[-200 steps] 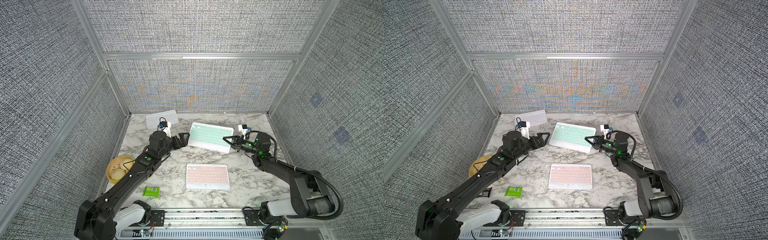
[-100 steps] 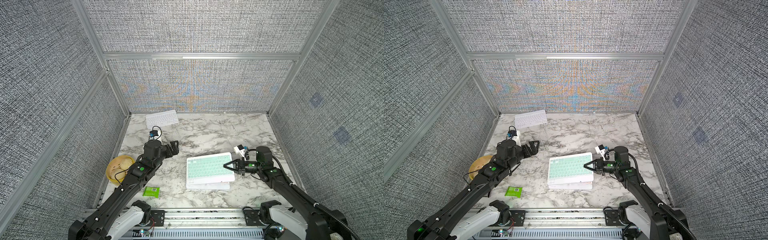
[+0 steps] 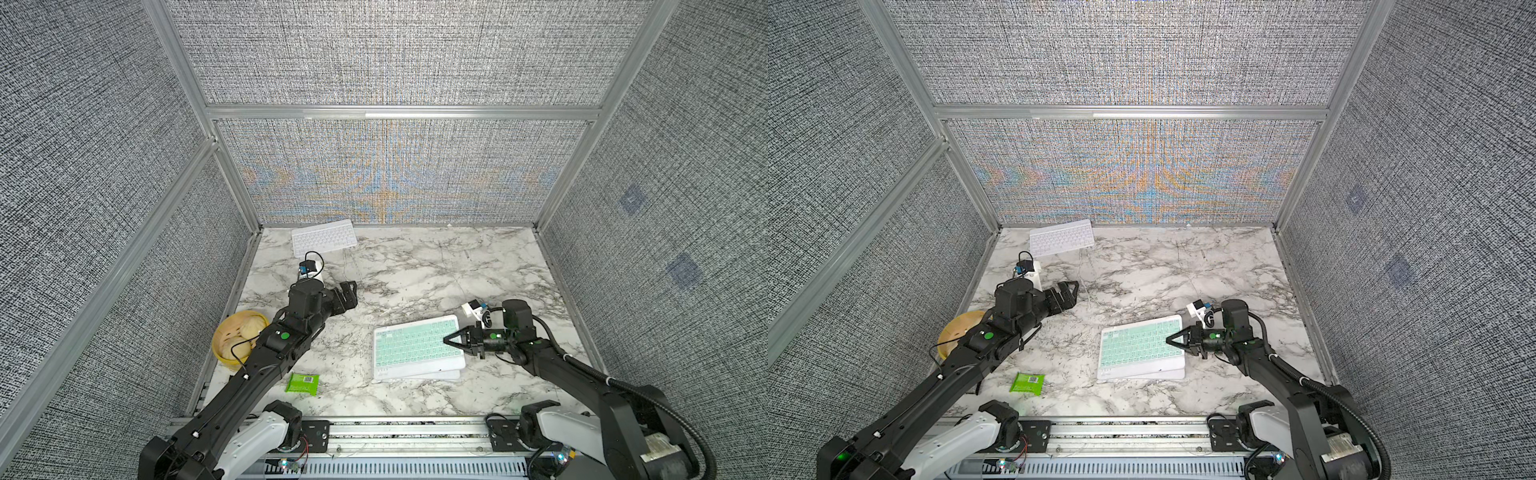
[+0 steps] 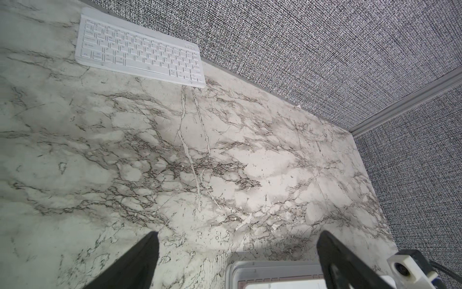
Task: Stack the numeric keypads
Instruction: Place the numeric keypad at the numeric keypad.
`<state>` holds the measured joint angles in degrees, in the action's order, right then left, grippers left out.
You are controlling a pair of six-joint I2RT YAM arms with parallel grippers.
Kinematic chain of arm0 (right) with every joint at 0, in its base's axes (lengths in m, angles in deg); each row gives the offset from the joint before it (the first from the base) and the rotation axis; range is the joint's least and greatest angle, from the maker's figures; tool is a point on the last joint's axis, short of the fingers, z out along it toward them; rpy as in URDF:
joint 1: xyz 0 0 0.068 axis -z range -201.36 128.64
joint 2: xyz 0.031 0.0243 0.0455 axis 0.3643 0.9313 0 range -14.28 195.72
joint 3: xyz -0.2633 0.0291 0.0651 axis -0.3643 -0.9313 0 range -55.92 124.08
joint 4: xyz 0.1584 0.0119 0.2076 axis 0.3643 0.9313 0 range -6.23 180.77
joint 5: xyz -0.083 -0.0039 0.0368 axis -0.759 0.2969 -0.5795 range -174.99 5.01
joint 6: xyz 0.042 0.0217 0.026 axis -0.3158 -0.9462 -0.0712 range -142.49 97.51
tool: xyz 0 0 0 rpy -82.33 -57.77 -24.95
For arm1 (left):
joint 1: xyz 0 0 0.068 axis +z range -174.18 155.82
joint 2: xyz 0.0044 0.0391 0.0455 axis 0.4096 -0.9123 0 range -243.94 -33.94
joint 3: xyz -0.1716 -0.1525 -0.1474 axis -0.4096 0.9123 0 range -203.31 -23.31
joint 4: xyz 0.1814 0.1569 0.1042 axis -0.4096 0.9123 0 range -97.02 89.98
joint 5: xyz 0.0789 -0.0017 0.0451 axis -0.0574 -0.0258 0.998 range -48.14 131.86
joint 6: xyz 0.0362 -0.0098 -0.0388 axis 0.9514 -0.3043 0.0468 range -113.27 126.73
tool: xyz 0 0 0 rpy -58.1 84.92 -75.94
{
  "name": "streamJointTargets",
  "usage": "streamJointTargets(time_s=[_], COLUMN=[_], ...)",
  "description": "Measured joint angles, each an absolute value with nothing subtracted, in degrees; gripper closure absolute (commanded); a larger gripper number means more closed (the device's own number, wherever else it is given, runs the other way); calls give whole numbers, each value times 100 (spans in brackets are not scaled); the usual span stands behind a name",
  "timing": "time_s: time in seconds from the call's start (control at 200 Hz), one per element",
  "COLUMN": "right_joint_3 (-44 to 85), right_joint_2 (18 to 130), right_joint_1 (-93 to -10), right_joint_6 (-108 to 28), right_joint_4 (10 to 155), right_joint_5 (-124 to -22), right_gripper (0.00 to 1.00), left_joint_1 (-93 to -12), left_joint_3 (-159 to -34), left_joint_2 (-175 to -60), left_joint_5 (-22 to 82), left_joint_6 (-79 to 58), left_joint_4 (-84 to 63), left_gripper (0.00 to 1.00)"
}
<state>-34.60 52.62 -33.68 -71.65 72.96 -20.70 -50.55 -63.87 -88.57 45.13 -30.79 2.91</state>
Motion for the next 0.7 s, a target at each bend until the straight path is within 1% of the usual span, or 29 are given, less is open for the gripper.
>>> streamJointTargets(time_s=[0.7], right_joint_3=[-3624], right_joint_2=[6049], right_joint_1=[-3451], right_joint_6=[-7301], right_joint_4=[6374], right_joint_5=[-2135], right_gripper=[96], left_joint_1=[-5011], left_joint_3=[-6358], left_joint_2=[-8988], left_joint_5=[4526], left_joint_6=[-3188], left_joint_4=[298], left_gripper=[1])
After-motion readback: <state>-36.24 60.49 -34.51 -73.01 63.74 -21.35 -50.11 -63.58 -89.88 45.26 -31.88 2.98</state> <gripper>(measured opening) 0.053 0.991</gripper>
